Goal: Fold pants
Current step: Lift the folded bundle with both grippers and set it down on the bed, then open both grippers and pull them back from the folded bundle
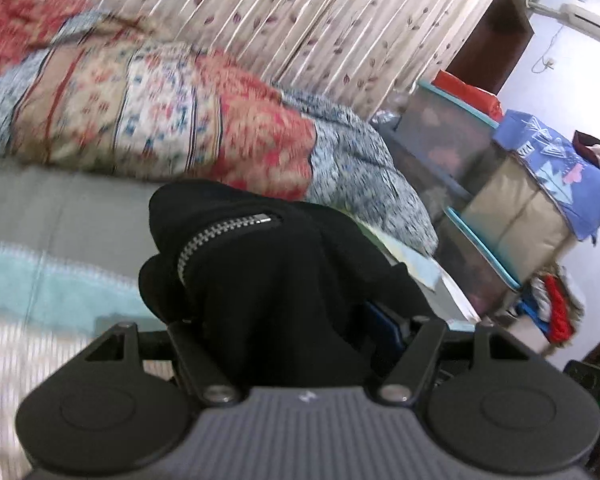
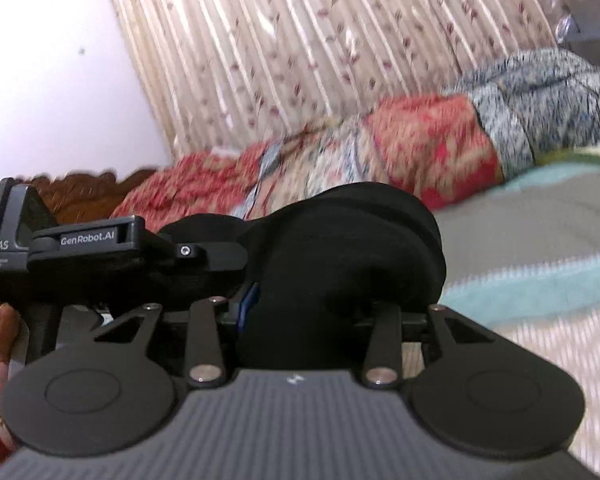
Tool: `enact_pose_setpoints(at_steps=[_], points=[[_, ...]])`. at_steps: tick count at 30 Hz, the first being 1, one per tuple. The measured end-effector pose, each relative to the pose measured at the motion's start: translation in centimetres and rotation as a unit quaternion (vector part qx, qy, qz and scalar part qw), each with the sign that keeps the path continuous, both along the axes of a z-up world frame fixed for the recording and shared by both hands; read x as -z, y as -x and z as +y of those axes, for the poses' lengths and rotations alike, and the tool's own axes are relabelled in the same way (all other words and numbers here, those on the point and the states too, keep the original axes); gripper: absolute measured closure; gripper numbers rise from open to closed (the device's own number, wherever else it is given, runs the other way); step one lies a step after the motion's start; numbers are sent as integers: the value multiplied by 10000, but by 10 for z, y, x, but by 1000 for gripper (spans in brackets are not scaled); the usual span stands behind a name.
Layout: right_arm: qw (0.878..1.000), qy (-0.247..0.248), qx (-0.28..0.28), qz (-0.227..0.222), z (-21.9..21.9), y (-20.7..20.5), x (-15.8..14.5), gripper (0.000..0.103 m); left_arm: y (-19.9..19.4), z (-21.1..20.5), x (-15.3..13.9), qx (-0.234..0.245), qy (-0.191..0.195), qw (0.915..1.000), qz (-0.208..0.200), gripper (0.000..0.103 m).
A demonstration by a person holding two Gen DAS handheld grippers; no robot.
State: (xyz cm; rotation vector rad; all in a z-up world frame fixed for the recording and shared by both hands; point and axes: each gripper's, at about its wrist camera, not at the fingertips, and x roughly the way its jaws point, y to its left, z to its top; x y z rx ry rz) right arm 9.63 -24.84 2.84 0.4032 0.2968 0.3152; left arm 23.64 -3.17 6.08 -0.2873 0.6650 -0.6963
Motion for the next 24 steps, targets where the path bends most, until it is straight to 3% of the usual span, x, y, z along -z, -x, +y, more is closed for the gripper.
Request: enact_pose_setpoints(at_steps=[2, 4, 6, 7, 8, 9, 12, 14, 17, 20, 24], points=[[9998, -28, 150, -91, -5, -21, 10, 60, -25, -9, 12, -66, -71, 9998, -145, 30], [9995, 15, 295, 88, -8, -48, 32, 60, -51, -18, 42, -294, -278, 9991, -115, 21], [9955, 49, 478, 816, -7, -80, 65, 58, -77, -29, 85, -537, -744, 9952, 335, 19], [9892, 148, 530, 1359, -6, -97, 84, 57, -91, -37, 113, -702, -1149, 9882, 725, 21], [9789, 316, 595, 1929, -3, -111, 103, 48, -97, -39, 133, -880, -1428, 9811, 960, 9], [9790, 170, 626, 1932, -5, -111, 114, 36, -95, -34, 142, -1100, -1326, 9810, 897, 3], [9806, 228, 520, 1874, -5, -109, 109, 25, -88, -20, 143, -1216, -883, 9833, 1027, 3], [9798, 404, 547, 1883, -2, -105, 107, 19, -77, -19, 138, -1253, -1034, 9819, 975, 5], [9783, 440, 694, 1900, -1, -91, 95, 18, -55, -18, 118, -1204, -1252, 9823, 701, 5], [9800, 511, 853, 1723, -2, -60, 82, 13, -20, -14, 97, -1195, -1410, 9819, 415, 2], [9778, 508, 879, 1833, 3, -1, 76, 7, 35, -1, 81, -1277, -1665, 9774, 252, 0]])
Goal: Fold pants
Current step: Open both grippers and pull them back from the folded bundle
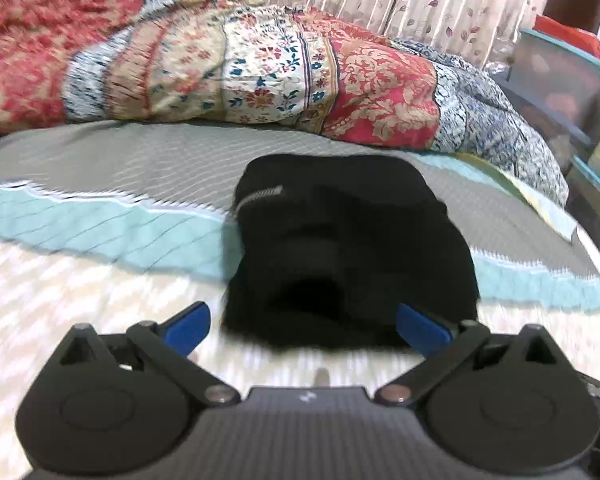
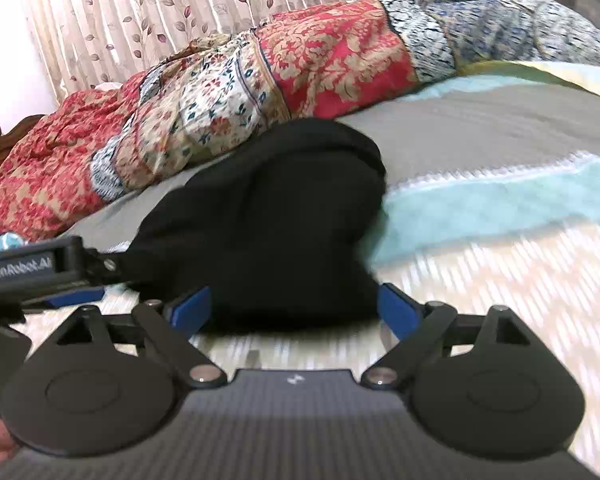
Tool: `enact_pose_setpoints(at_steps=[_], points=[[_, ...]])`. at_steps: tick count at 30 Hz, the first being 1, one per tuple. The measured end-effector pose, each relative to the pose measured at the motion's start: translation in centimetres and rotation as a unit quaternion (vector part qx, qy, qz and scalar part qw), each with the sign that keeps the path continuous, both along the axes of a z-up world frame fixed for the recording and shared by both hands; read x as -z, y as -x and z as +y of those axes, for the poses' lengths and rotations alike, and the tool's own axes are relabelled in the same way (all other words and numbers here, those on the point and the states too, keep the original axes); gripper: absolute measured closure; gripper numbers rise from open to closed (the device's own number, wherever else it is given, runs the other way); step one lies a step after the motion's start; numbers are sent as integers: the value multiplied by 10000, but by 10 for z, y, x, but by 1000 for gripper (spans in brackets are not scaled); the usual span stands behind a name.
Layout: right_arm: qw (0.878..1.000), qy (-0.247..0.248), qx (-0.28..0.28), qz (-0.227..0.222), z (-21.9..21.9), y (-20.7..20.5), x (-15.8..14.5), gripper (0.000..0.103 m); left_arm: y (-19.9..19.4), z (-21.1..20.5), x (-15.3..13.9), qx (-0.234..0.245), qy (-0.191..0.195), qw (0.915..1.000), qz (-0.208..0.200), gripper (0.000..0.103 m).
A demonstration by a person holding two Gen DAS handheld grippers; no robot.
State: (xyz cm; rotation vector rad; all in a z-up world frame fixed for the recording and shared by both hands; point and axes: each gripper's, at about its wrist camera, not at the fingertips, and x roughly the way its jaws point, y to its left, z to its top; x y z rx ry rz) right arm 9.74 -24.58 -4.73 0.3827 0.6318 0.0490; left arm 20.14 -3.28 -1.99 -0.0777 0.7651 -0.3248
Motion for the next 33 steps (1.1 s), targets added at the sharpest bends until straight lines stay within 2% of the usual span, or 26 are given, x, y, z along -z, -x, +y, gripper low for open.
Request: enact_pose_setpoints(at_steps=[5, 7, 13, 15, 21, 27, 33], points=[[9994, 144, -20, 304, 20, 64, -8, 5, 70, 15, -10, -87, -495, 9987, -75, 0], [9990, 166, -105, 406, 31, 86, -13, 1, 100, 21, -16, -122, -674, 9975, -199, 0], [9985, -48, -382, 393, 58, 140, -25, 0, 167, 37, -42, -187, -623, 9971, -388, 0], [9981, -153, -384, 459, 65, 156, -27, 0, 178, 39, -49, -247, -660, 9964, -472, 0], [9969, -216, -536, 530, 89, 194, -32, 0, 217, 40, -64, -387, -1228, 9882, -824, 0], [9947, -155, -837, 575, 109, 207, -33, 0, 241, 44, -68, -307, -1221, 9886, -827, 0], [9951, -110, -857, 487, 117, 217, -39, 0, 251, 57, -74, -501, -1047, 9907, -714, 0]])
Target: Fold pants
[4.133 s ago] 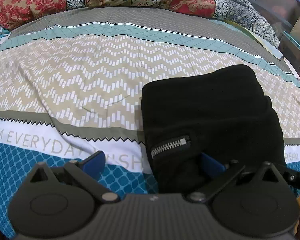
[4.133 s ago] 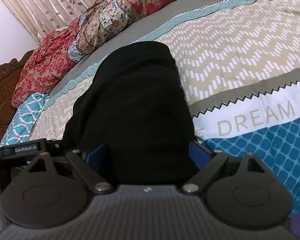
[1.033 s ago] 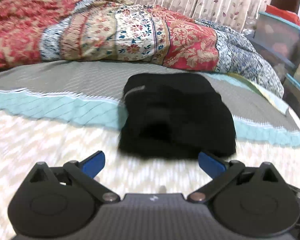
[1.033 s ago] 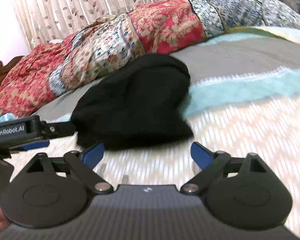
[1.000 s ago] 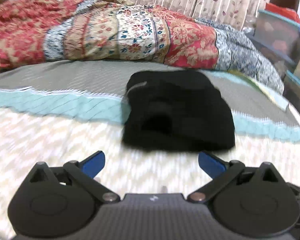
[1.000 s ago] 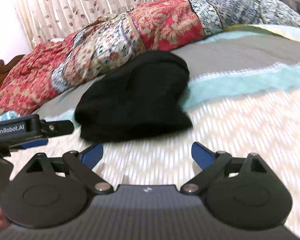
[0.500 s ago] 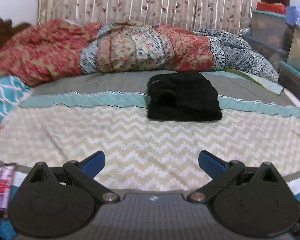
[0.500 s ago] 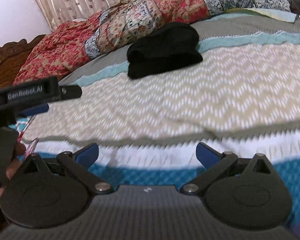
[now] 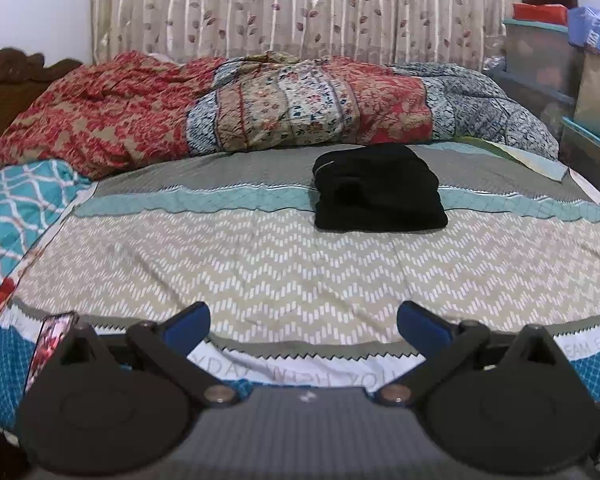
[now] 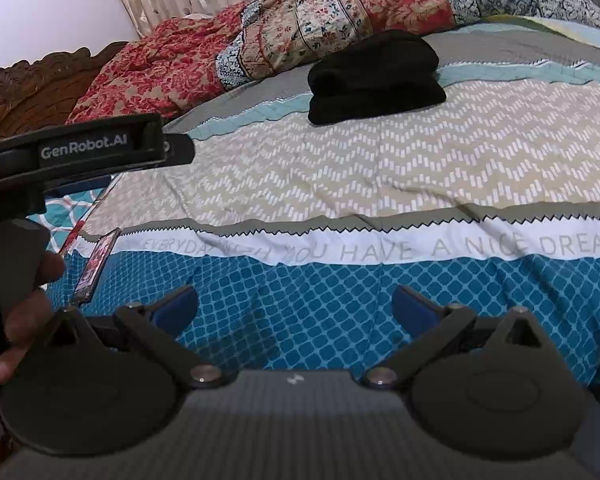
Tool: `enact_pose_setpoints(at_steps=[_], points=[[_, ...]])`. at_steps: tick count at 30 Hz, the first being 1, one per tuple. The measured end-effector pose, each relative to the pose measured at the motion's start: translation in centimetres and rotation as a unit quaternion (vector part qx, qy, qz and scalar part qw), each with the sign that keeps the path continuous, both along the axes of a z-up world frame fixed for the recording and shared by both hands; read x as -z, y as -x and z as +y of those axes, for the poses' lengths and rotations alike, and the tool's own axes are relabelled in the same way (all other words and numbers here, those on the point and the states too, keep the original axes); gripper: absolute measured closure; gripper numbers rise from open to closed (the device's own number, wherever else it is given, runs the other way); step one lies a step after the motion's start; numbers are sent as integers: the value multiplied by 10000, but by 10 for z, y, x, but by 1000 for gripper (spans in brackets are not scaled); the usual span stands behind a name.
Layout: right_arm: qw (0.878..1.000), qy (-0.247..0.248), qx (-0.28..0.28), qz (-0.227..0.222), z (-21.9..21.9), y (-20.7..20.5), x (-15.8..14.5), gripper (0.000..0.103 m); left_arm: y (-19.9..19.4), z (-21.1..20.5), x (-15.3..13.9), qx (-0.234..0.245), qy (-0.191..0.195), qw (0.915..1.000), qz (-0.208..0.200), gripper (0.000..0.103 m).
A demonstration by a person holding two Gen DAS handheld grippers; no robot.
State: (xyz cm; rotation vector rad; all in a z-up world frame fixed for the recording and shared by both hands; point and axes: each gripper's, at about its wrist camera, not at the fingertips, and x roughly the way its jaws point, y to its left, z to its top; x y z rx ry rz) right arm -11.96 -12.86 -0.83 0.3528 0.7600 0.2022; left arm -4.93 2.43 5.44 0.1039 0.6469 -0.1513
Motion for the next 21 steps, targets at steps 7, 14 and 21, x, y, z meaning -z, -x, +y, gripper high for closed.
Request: enact_pose_setpoints(at_steps=[7, 14, 21], points=[[10000, -50, -47, 35, 3, 4, 0, 0, 5, 3, -3, -9, -115, 9999, -27, 0], [9997, -167, -4, 156, 2, 6, 2, 0, 2, 4, 1, 62, -88, 9997, 210, 0], [9998, -160, -12, 152, 2, 8, 1, 0, 1, 7, 4, -8, -135, 9995, 277, 0]])
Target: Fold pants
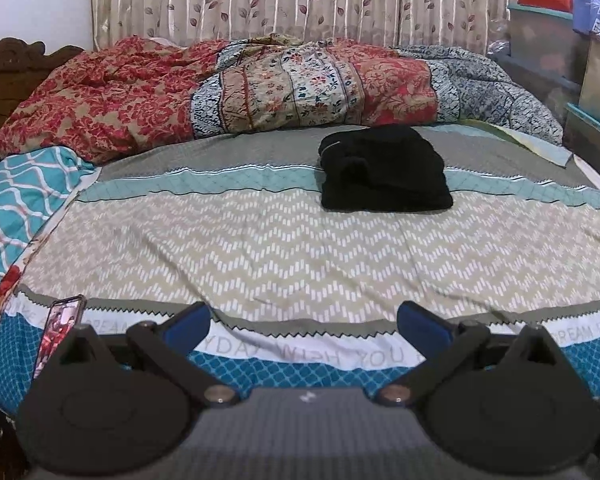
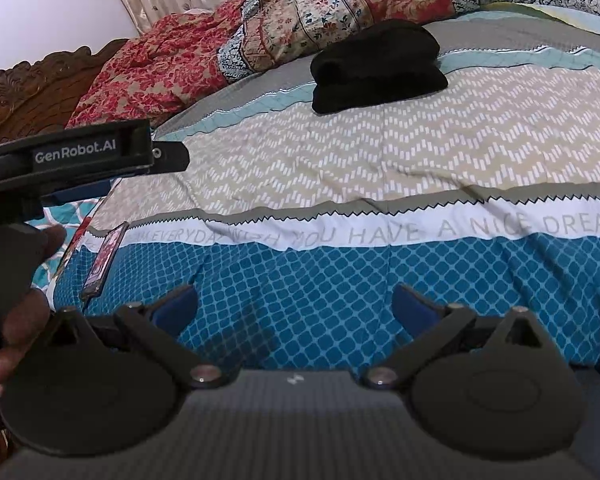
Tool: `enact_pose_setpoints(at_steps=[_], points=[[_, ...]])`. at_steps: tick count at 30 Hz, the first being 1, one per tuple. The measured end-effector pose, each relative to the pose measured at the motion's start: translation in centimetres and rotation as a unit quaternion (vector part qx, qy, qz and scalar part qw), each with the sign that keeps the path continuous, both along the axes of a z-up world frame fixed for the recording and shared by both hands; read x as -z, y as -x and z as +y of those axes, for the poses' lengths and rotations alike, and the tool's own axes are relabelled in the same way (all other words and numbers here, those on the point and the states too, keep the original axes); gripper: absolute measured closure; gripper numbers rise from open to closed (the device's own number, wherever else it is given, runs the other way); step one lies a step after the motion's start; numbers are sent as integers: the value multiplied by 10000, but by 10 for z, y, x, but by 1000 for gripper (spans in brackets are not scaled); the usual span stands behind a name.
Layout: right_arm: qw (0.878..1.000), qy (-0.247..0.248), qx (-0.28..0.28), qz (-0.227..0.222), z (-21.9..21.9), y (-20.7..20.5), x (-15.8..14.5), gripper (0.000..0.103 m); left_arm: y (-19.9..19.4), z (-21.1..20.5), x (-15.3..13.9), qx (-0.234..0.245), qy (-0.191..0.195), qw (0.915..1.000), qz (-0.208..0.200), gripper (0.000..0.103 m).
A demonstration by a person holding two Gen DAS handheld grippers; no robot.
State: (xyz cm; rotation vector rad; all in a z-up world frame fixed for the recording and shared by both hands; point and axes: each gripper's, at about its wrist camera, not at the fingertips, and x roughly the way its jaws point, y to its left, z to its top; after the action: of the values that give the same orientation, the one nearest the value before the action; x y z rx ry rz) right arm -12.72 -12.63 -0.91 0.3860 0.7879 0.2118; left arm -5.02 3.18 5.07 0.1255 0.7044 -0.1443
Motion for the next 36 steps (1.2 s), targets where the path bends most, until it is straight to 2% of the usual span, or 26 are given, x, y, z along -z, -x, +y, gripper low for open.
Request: enact_pose_setpoints(at_steps=[6, 13, 22, 26, 29, 36], points=[[9999, -2, 69, -139, 1, 6, -9, 0, 2, 0, -1, 17, 21, 10000, 35, 0], [9991, 97, 71, -401, 3, 13, -22, 0, 18, -8, -17, 135, -143, 9985, -518, 0], [9995, 5, 185, -264, 0, 13, -15, 0, 22, -11, -23, 122, -180, 9977, -645, 0], [9994, -17, 248, -247, -1, 15, -15, 0, 20, -13, -21, 72, -280, 9977, -611, 0], [9993, -5, 268, -275, -1, 16, -17, 0, 15, -14, -15, 48, -396, 9982, -437, 0], [9977, 145, 350, -557, -2, 23, -28, 0, 13, -15, -2, -109, -647, 9977, -178, 0]])
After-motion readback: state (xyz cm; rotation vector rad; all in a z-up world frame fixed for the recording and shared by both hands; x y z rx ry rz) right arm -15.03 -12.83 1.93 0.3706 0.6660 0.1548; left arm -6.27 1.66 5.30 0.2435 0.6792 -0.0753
